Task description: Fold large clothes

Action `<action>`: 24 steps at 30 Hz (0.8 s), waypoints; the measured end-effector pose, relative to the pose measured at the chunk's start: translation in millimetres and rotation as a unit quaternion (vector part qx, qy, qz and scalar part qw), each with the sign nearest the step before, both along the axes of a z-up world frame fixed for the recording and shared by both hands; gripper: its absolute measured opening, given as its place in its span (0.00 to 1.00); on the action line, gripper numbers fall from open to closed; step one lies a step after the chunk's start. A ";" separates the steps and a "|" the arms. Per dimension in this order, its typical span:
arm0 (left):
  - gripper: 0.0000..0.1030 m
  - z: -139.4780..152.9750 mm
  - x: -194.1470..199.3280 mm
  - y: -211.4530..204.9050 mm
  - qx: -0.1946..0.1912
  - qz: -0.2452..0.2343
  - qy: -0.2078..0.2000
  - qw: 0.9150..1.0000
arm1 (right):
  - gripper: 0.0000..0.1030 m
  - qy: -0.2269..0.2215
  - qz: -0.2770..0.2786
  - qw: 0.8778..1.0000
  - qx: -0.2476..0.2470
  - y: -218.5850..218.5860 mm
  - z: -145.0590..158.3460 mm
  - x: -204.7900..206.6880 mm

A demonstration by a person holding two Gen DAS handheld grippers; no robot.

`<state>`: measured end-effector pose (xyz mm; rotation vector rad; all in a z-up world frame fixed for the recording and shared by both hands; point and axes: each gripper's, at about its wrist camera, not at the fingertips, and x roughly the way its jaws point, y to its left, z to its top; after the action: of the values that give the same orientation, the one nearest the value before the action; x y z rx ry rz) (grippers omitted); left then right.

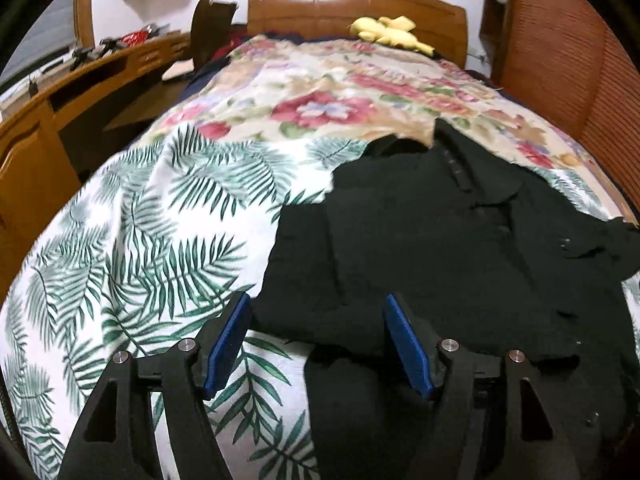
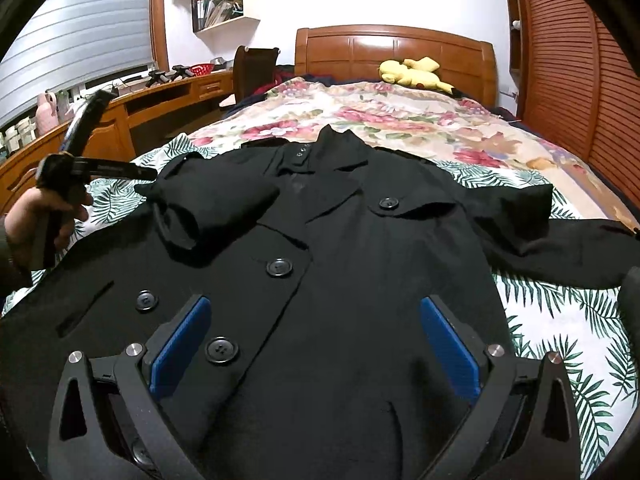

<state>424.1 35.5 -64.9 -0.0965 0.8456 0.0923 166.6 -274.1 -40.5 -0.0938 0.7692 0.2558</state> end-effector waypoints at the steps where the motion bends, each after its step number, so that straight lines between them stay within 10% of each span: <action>1: 0.69 -5.3 3.8 0.4 -0.002 0.002 0.007 1.000 | 1.00 0.000 0.001 1.000 -0.001 0.4 -0.2 -0.2; 14: 0.69 -28.7 37.7 28.5 -0.094 0.027 0.048 0.994 | 1.00 0.002 0.003 1.000 -0.004 3.9 -3.4 -1.3; 24: 0.63 -28.4 39.9 19.3 -0.065 0.009 0.053 0.996 | 1.00 0.002 0.003 1.000 -0.005 4.8 -4.2 -1.8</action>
<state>464.0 54.8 -93.3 -0.2238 0.9559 0.0594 164.7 -269.3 -44.7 -0.1042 0.7753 0.2576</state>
